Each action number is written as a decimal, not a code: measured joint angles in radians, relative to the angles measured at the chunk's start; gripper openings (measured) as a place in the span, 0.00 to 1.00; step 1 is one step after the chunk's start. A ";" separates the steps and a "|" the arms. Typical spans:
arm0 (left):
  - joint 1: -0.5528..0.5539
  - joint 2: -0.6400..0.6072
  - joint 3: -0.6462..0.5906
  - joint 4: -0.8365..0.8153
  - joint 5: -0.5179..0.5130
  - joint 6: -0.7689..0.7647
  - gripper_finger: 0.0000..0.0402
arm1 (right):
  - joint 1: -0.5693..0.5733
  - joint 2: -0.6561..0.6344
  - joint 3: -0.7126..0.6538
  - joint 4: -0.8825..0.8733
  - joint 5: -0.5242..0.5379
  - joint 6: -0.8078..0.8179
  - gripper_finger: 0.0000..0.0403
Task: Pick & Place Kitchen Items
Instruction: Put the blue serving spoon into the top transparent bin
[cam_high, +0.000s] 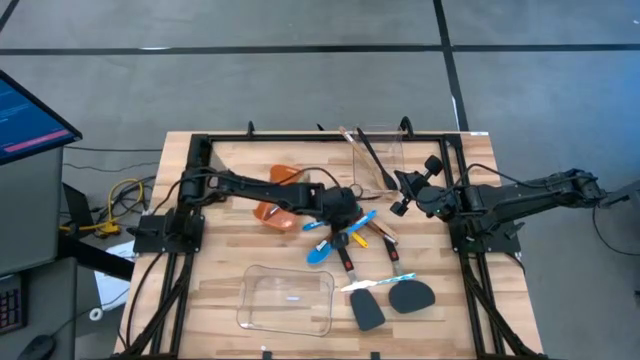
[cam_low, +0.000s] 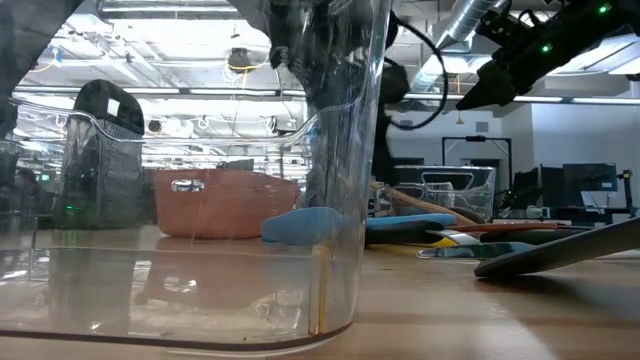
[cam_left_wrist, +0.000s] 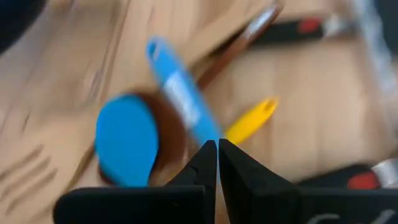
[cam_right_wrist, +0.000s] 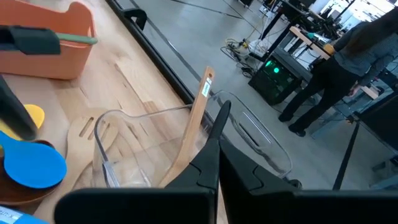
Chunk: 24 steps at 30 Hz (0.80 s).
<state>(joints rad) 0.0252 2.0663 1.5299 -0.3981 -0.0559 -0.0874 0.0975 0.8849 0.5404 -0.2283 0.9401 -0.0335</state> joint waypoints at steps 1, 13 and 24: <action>-0.005 0.000 0.000 -0.032 -0.030 -0.005 0.01 | 0.000 0.000 0.000 0.000 0.000 0.000 0.00; 0.012 0.000 0.000 -0.310 -0.120 -0.108 0.01 | 0.000 0.000 0.000 0.000 0.000 0.000 0.00; 0.037 0.000 -0.006 -0.318 -0.101 -0.100 0.02 | 0.000 0.000 0.000 0.000 0.000 0.000 0.00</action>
<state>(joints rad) 0.0623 2.0663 1.5242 -0.7165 -0.1570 -0.1875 0.0975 0.8851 0.5404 -0.2283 0.9398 -0.0330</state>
